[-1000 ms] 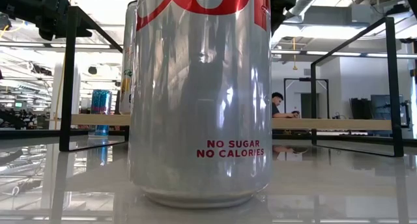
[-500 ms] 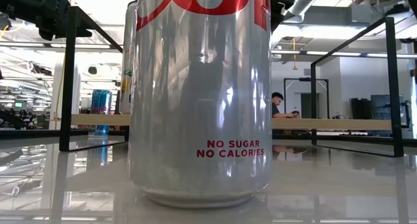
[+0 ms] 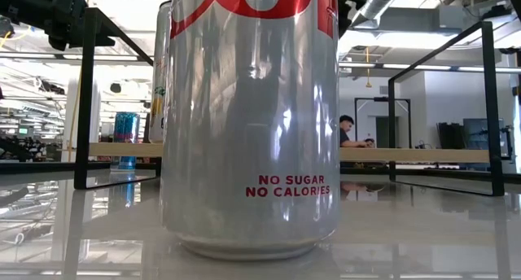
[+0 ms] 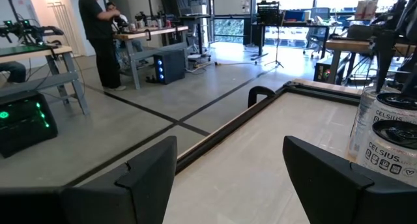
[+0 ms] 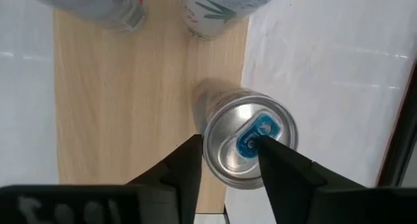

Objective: Place canned beverage on shelf
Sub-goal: Put the right blue soda can on the shelf

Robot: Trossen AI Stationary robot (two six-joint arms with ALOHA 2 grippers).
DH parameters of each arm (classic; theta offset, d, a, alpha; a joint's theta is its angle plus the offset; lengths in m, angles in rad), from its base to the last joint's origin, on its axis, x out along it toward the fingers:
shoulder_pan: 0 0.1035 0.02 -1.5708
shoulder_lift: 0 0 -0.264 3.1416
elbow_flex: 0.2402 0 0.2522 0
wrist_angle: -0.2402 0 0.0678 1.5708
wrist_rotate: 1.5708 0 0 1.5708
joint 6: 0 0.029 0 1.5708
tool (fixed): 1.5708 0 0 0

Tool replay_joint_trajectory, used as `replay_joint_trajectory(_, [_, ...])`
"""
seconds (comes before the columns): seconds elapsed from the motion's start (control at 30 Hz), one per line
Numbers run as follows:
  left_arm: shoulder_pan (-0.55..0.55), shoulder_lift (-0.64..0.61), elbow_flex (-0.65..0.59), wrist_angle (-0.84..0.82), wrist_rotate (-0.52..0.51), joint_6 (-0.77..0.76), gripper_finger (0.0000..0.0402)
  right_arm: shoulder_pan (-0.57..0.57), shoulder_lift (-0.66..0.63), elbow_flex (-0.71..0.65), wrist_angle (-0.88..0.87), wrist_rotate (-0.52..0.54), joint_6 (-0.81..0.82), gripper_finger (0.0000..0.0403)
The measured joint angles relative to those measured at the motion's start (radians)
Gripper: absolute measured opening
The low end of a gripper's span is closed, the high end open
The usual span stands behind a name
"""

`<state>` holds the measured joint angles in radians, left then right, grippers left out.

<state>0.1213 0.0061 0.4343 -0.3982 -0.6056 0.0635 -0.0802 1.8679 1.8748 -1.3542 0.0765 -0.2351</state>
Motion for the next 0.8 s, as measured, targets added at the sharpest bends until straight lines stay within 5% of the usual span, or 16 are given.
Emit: replay_joint_trajectory(0.8, [0.0,0.0,0.0,0.0,0.0,0.0,0.0265,0.013,0.0,0.001,0.001,-0.053,0.481,0.0132])
